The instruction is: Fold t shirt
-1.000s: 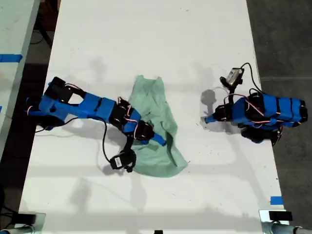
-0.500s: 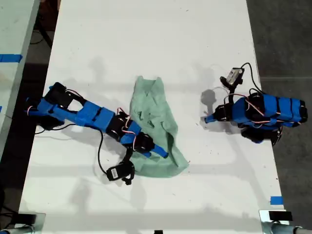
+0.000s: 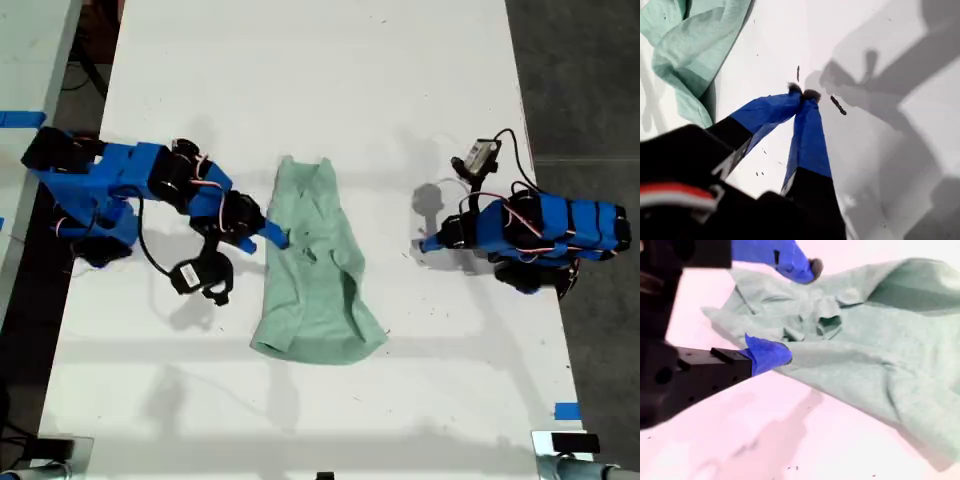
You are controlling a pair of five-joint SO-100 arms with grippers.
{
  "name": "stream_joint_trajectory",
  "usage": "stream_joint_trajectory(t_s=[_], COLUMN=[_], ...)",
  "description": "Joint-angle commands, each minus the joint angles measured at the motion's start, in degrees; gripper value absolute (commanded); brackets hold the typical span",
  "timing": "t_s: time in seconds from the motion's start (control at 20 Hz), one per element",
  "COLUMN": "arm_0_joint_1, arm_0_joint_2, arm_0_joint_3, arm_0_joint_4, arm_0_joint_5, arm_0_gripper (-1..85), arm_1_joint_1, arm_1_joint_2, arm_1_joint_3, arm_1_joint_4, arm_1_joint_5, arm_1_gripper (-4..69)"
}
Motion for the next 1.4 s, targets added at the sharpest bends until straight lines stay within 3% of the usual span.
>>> stream_joint_trajectory(t_s=[0.0, 0.1, 0.15, 0.35, 0.55, 0.65, 0.8, 0.85, 0.9, 0.95, 1.05, 1.15, 1.35], arm_0_joint_1=[-3.9, -5.1, -4.7, -3.3, -8.0, -6.8, -9.8, -9.9, -10.5, -12.0, -13.6, -14.2, -14.2], arm_0_joint_2=[20.5, 36.1, 45.3, 64.9, 100.2, 97.9, 99.8, 99.8, 99.8, 99.5, 99.3, 99.3, 99.3], arm_0_joint_3=[17.0, 32.9, 43.1, 72.9, 100.3, 104.2, 104.2, 104.2, 104.2, 104.2, 104.2, 104.2, 104.2], arm_0_joint_4=[-0.2, -6.8, -14.1, -29.8, -32.3, -37.3, -27.7, -28.2, -29.0, -27.5, -27.5, -27.5, -27.5], arm_0_joint_5=[1.7, 0.2, -0.2, -2.1, 5.9, 6.9, 8.1, 10.6, 10.4, 11.7, 25.0, 33.5, 41.7], arm_0_gripper=[5.4, 1.5, -0.2, -0.2, -0.3, -0.3, 2.2, 17.5, 22.8, 22.2, 21.9, 21.1, 14.3], arm_1_joint_1=[-0.2, 0.0, 0.0, 0.3, 0.3, 0.4, 0.5, 0.4, 0.4, 0.2, 0.4, 0.3, 0.2], arm_1_joint_2=[1.0, 1.0, 1.0, 0.9, 0.7, 0.6, 0.4, 0.4, 0.4, 0.4, 0.4, 0.4, 0.4], arm_1_joint_3=[3.7, 3.7, 3.7, 3.7, 3.7, 3.7, 3.7, 3.7, 3.7, 3.7, 3.7, 3.7, 3.7], arm_1_joint_4=[0.2, 0.2, 0.2, 0.2, 0.2, 0.2, 0.2, 0.2, 0.3, 0.3, 0.3, 0.3, 0.3], arm_1_joint_5=[-0.7, -0.8, -0.7, -0.5, -0.3, -0.2, -0.1, 0.1, 0.2, 0.3, 0.2, 0.2, 0.4], arm_1_gripper=[0.7, 0.7, 0.7, 0.7, 0.7, 0.7, 0.7, 0.7, 0.7, 0.7, 0.7, 0.7, 0.7])
